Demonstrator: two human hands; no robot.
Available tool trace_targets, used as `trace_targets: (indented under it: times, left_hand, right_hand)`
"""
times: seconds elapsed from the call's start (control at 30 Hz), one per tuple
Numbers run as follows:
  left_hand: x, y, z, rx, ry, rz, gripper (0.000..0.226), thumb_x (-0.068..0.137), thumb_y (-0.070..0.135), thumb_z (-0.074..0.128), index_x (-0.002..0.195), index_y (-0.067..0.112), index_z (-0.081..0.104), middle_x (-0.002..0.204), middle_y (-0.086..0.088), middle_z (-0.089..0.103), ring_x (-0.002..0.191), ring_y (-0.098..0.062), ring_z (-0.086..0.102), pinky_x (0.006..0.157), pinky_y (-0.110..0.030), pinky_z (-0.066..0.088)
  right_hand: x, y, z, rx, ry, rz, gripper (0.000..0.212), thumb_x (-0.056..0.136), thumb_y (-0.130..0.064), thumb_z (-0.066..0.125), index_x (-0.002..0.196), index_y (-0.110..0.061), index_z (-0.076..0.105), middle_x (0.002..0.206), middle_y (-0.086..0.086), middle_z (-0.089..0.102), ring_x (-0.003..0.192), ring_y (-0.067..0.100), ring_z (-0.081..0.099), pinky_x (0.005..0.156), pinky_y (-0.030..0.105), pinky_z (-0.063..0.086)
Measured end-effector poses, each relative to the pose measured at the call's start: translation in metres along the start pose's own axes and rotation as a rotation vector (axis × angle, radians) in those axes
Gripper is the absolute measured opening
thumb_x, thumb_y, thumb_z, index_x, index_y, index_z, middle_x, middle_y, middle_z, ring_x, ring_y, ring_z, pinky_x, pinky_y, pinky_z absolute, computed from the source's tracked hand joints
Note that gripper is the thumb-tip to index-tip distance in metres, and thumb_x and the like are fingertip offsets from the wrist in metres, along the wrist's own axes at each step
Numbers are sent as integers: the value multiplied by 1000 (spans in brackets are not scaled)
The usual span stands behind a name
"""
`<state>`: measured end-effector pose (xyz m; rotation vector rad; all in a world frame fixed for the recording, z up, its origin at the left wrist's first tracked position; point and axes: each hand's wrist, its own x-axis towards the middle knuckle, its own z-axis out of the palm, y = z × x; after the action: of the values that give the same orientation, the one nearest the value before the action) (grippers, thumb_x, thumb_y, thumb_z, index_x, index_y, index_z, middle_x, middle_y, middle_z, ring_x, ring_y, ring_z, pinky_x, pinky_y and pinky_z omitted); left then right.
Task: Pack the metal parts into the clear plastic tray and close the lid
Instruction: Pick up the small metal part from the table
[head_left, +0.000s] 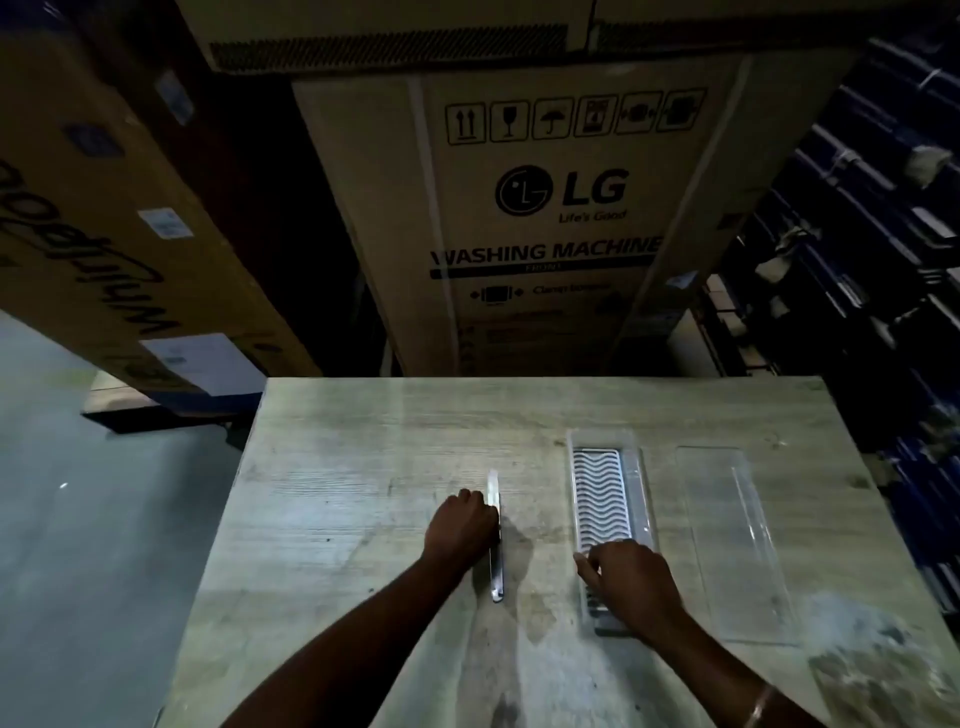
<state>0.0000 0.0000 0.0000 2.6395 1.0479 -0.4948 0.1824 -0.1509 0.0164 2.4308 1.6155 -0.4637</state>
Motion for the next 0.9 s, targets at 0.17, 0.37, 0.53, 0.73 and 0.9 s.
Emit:
trace_targets:
  times: [0.17,0.37,0.53,0.73,0.9]
  left_hand:
    - [11,5,10,-173,-133,-202,47,96,45,54,114,3,62,118,-19,66,112,-37,63,89,-42,52]
    - [20,13,22,-360,-72,-362,41,92,39,60,116,6,53,118,-13,64,112,-32,64,90,-40,52]
    - [28,20,28,-504,-16,-496,28,88,25,57,110,8,56,114,-12,65,107,-31,65,87,-38,53]
    - [32,23,35,-593,-39,-542,39,81,28,64,113,7,54,116,-12,64,111,-31,64,90,-38,53]
    - [33,20,39,-621,-63,-493,29,92,22,54,114,5,59,118,-18,63,109,-34,64,88,-39,53]
  right_hand:
    - [10,-1,12,37,22,37,51,91,-58,35,84,-22,71,84,2,74,82,18,68,68,31,49]
    - [22,-5,13,61,85,104,43,90,-52,48,69,-20,68,67,3,71,65,21,69,57,30,49]
    - [24,-4,16,88,146,128,37,81,-40,67,52,-18,61,46,3,62,42,20,61,43,26,40]
    - [20,3,28,118,115,175,38,84,-41,62,55,-16,62,52,5,65,49,25,64,47,27,41]
    - [18,12,38,113,109,229,40,83,-45,59,57,-15,64,54,7,66,52,30,65,47,32,48]
